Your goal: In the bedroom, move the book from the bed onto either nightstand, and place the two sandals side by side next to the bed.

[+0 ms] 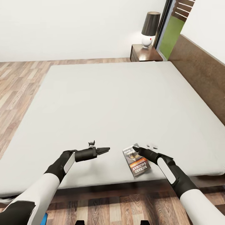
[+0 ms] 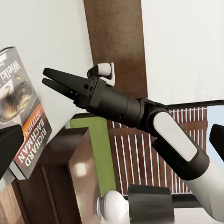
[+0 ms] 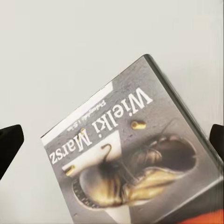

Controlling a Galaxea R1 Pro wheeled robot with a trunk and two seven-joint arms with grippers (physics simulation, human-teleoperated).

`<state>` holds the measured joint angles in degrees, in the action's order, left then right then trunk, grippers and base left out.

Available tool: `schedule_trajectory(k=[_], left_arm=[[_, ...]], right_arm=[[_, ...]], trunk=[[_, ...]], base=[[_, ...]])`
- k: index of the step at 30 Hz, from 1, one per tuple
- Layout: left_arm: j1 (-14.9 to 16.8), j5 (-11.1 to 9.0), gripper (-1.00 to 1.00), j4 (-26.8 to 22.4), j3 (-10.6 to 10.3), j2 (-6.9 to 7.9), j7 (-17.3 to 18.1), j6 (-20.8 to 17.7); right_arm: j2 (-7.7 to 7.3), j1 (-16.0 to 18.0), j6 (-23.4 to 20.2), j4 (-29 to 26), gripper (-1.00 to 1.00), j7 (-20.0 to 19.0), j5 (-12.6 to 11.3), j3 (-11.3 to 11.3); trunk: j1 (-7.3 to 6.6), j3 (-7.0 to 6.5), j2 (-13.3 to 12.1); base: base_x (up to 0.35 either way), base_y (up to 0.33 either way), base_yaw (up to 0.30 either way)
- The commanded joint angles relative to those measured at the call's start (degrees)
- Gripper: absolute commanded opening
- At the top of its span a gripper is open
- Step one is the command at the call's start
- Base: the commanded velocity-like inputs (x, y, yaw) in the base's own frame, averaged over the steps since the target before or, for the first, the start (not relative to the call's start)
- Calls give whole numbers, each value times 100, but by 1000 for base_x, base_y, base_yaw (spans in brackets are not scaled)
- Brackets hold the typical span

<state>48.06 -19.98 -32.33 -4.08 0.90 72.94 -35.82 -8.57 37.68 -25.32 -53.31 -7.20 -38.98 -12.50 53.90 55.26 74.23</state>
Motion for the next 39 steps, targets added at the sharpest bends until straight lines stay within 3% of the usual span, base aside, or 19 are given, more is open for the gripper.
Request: schedule_trajectory(k=[1, 25, 34, 39], left_arm=[[2, -45, 100, -2, -31, 7, 1, -57], [2, -49, 100, -1, -31, 7, 1, -57], [2, -41, 100, -5, -36, 7, 1, -60], [2, -41, 100, -4, -32, 7, 1, -57]], right_arm=[[-5, 3, -17, -4, 100, -1, -15, -10], [-5, 3, -17, -12, 100, -1, -16, -15], [-5, 3, -17, -12, 100, -1, -13, -15], [-5, 3, -17, -11, 100, -1, -15, -13]], trunk=[[0, 3, 2], [0, 3, 2], [198, 165, 363], [198, 165, 363]], base=[[0, 0, -55], [45, 0, -5], [0, 0, 0], [0, 0, 0]])
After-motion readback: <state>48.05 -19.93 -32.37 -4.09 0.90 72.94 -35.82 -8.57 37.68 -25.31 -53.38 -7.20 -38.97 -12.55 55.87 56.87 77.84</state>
